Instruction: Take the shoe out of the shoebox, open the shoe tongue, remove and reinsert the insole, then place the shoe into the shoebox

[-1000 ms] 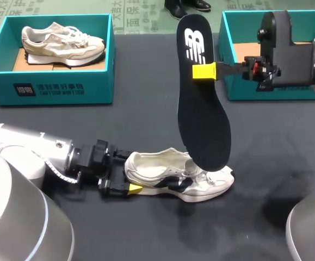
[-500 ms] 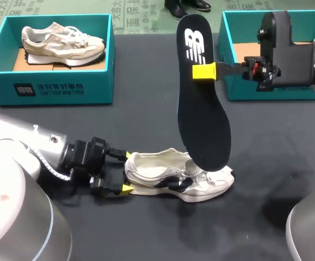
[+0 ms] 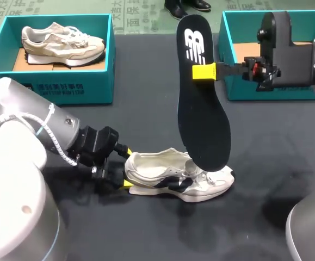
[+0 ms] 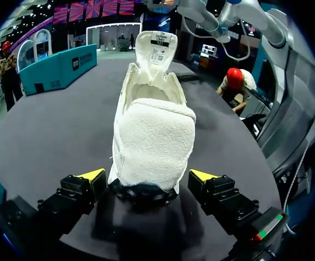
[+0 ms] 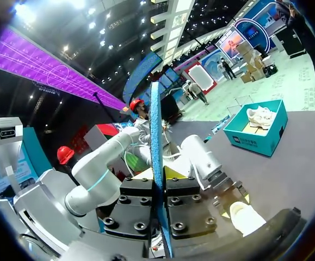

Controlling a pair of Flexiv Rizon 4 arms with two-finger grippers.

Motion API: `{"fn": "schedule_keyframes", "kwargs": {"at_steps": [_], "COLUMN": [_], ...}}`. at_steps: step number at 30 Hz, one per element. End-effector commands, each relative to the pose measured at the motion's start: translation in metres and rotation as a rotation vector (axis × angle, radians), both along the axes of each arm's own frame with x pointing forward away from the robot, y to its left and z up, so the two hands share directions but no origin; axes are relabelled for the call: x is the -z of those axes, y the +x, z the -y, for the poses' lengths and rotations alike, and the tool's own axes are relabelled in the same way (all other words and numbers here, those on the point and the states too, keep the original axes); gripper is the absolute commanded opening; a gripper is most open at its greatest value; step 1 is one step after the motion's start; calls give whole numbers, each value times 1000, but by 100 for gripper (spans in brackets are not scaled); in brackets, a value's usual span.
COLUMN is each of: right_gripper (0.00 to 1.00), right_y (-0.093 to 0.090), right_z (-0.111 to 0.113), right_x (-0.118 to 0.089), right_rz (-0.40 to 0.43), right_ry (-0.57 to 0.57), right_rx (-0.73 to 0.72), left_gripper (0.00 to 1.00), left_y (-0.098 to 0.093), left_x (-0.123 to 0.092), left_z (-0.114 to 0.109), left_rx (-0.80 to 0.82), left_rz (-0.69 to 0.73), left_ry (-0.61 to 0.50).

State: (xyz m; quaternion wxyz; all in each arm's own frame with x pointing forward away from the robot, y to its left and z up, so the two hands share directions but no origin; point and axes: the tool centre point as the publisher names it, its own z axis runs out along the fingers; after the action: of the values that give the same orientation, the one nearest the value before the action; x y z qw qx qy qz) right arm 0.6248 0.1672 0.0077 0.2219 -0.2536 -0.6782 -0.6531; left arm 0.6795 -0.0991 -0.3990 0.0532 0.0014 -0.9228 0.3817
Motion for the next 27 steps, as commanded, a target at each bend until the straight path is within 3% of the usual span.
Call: {"fn": "schedule_keyframes", "kwargs": {"at_steps": [1,8,16,27], "right_gripper": [0,0,0,0], "right_y": [0,0,0,0], "right_z": [-2,-2,-2,-2], "right_x": [1,1,1,1], "right_rz": [-1,-1,-1,-1], "right_ry": [-1,-1,-1,-1], "right_rx": [1,1,1,1], "left_gripper": [100,100,100,100], "left_y": [0,9,17,18], "left_x": [0,-5,-14,-16], "left_z": [2,-2,-3,1], "left_rx": [5,-27,12,62], "left_rz": [0,-10,36,39], "left_ry": [53,85,301,457]}}
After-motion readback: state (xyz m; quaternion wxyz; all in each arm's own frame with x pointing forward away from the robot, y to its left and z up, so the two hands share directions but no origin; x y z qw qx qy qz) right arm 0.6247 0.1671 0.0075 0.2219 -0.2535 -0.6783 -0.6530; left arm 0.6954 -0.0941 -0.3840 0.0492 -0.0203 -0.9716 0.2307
